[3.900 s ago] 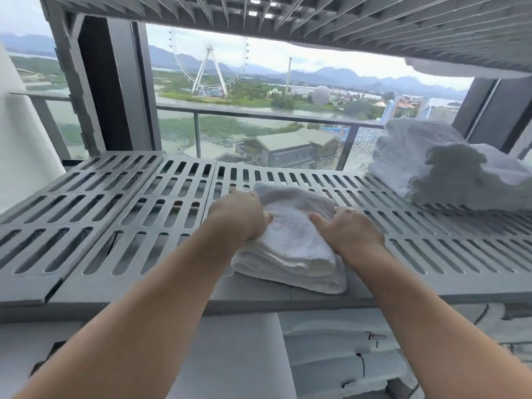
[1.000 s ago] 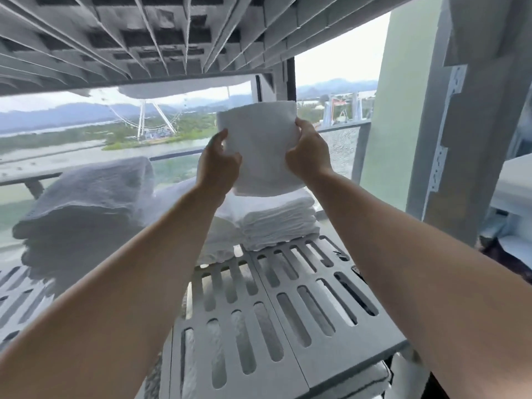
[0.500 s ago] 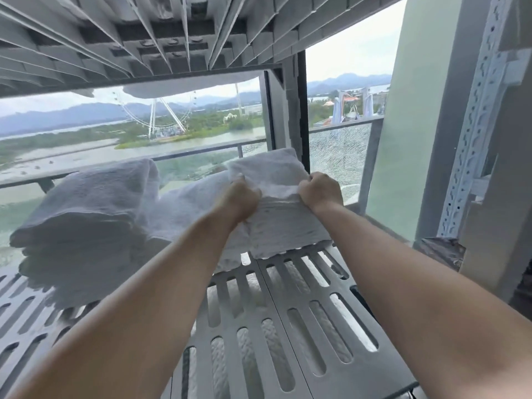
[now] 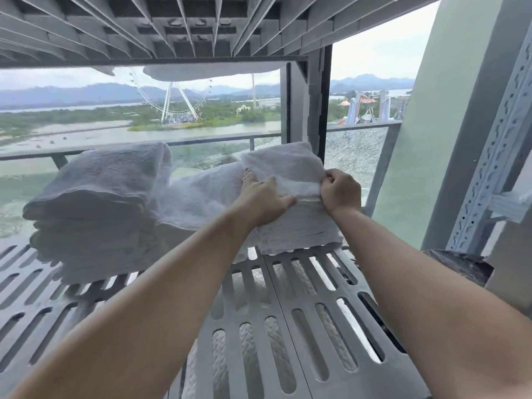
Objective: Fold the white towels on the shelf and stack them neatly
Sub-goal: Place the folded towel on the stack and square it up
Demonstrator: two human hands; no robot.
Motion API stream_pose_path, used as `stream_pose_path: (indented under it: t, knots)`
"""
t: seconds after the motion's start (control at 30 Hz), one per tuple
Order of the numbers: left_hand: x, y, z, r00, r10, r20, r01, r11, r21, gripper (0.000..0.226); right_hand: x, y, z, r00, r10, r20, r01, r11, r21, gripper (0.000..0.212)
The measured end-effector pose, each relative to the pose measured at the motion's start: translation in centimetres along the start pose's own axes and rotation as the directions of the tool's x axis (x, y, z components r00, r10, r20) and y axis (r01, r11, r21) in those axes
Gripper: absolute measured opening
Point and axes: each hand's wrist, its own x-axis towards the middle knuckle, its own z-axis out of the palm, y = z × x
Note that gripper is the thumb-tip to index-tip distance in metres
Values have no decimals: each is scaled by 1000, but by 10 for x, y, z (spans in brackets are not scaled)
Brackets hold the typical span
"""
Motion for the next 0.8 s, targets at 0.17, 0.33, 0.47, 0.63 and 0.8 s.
stream_pose_path:
  t: [0.17,0.33,0.47,0.63,0.8]
  knots:
    - [-8,5,1,998,62,-33,-60,997,38,91,2,-8,-5,996,83,9,-84,990,111,18]
    - [-4,12,13,984,131,-119,-119,988,102,52,13,-14,-10,987,160,10,-160,979,123,25]
    - [-3,8,15,999,36,9,-37,968,248,56,15,-10,-15,974,212,81,-213,977,2,24]
    - [3,5,-9,988,90,127,-127,938,322,73,0,-20,-19,991,-109,-79,94,980,-174,39]
    - [28,11,-23,979,155,-132,-128,973,191,39,5,-47,-18,941,-330,76,336,883,-328,38]
